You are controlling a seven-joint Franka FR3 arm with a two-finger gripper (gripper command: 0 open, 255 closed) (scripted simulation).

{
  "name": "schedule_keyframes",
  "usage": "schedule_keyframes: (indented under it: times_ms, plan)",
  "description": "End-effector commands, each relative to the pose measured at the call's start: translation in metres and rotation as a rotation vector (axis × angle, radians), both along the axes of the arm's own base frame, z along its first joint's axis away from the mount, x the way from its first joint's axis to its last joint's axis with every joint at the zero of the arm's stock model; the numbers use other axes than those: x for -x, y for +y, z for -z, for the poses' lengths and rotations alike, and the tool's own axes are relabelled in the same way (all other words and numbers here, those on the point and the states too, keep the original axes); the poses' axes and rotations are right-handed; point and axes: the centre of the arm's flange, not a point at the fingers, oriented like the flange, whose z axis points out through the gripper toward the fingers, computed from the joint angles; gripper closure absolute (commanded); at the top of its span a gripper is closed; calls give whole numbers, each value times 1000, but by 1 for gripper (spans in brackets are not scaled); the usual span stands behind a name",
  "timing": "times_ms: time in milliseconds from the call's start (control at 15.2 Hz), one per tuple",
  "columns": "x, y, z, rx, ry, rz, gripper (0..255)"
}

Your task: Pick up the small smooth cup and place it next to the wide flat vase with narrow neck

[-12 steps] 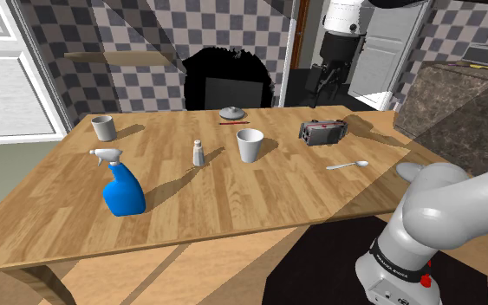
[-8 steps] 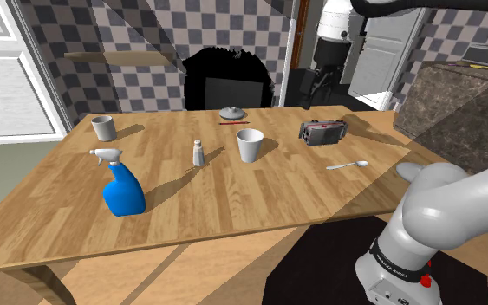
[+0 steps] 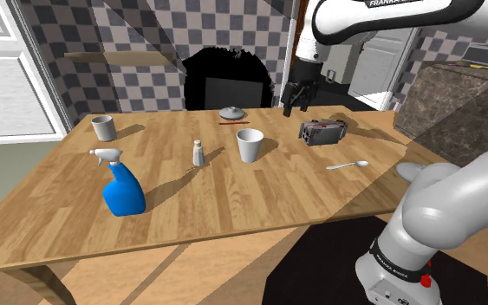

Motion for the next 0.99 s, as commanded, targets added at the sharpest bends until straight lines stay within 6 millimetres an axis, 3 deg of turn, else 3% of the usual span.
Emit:
schedule_keyframes:
  times_ms: [0, 924]
  plan:
    - [-19, -13, 16, -15, -2, -2, 0]
    - [-155, -86, 129, -120, -4, -19, 0]
